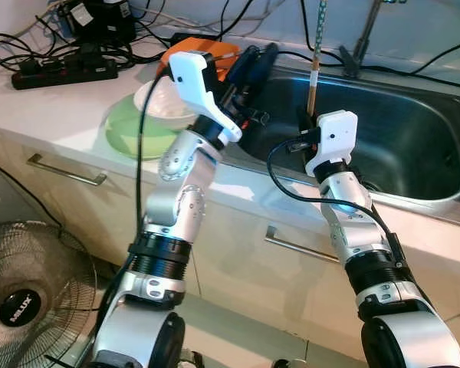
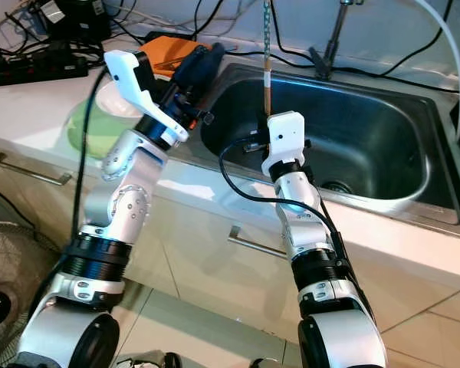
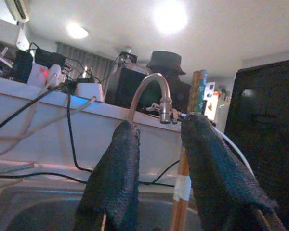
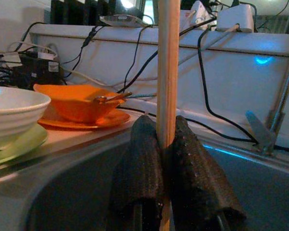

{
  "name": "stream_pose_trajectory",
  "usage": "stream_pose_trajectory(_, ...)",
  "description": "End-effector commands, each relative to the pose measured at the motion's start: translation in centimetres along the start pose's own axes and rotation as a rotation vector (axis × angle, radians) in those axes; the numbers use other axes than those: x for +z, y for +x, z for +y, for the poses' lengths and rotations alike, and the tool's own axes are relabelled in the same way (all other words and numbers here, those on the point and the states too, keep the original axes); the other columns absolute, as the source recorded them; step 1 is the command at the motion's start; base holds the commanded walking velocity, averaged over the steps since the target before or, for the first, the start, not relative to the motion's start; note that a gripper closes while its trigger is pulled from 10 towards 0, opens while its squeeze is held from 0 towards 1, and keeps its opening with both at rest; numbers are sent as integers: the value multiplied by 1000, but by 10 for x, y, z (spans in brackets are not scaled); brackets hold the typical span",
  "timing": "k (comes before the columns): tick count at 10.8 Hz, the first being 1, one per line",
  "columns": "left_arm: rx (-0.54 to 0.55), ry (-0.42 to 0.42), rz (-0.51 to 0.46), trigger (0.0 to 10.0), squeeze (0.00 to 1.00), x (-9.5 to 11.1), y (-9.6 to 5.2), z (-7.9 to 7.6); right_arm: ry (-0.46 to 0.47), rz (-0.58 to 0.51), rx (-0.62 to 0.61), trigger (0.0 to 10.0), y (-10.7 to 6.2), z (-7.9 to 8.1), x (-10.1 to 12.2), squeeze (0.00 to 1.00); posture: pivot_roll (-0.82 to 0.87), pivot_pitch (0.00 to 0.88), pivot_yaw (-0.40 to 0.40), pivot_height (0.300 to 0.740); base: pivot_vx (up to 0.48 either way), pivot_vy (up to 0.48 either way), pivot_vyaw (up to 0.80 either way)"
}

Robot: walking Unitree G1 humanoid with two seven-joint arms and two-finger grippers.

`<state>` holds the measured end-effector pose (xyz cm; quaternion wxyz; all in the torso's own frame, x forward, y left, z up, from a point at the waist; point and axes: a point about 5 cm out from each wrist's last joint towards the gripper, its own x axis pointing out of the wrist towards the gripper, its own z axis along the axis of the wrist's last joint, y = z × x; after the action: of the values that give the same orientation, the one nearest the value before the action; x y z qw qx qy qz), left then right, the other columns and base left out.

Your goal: Kitchen organization

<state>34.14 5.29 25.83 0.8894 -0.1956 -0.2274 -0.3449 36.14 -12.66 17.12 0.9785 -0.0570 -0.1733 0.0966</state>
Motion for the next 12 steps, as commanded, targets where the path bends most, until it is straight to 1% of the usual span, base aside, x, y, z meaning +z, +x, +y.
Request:
stream_pose_trajectory(1,4,-4,-7,10000,1000,3,-2,1,12,-5,-25,0,4,-4,3,0,55,19,21,740,0,0,0)
stream_pose_trajectory(2,45,25,5,10000,1000,2,-5,7,18,15,-38,0,6,-7,1,0,56,21,20,740,0,0,0)
stream_pose_trajectory(3,92,72,45,10000,0,-3,-11,16,12,18,-47,10000,9,-10,3,0,55,21,19,740,0,0,0)
stream_pose_trajectory(4,133,143,133,10000,0,-14,-21,25,-4,38,-56,10000,15,-16,5,0,55,22,19,740,0,0,0)
stream_pose_trajectory(5,144,205,231,10000,0,-28,-29,28,-18,90,-63,10000,22,-21,3,0,53,31,18,740,0,0,0)
stream_pose_trajectory(6,173,233,338,10000,0,-42,-36,30,-18,182,-74,10000,28,-25,-3,0,57,33,15,740,0,0,0)
stream_pose_trajectory(7,151,228,417,10000,0,-54,-43,26,-14,251,-70,10000,32,-29,-7,0,66,37,10,740,0,0,0)
stream_pose_trajectory(9,135,207,498,10000,0,-67,-53,20,-16,349,-82,10000,37,-34,-11,0,78,41,3,740,0,0,0)
stream_pose_trajectory(10,142,207,504,10000,0,-69,-54,18,-23,414,-89,10000,38,-36,-15,0,91,47,-5,740,0,0,0)
stream_pose_trajectory(12,141,211,509,10000,0,-68,-53,15,-18,492,-90,10000,34,-36,-23,0,105,55,-9,740,0,0,0)
